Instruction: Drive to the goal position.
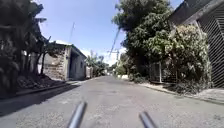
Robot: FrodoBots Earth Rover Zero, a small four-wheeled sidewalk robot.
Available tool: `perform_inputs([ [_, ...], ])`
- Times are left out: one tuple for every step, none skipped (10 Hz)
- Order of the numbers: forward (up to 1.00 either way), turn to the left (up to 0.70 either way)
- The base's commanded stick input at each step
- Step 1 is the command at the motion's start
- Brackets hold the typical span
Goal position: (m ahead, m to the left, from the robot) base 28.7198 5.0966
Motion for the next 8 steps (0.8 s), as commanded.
perform_inputs([
  [1.0,0.0],
  [1.0,0.0],
  [1.0,0.0],
  [1.0,0.0],
  [1.0,0.0],
  [1.0,0.0],
  [1.0,0.0],
  [1.0,0.0],
])
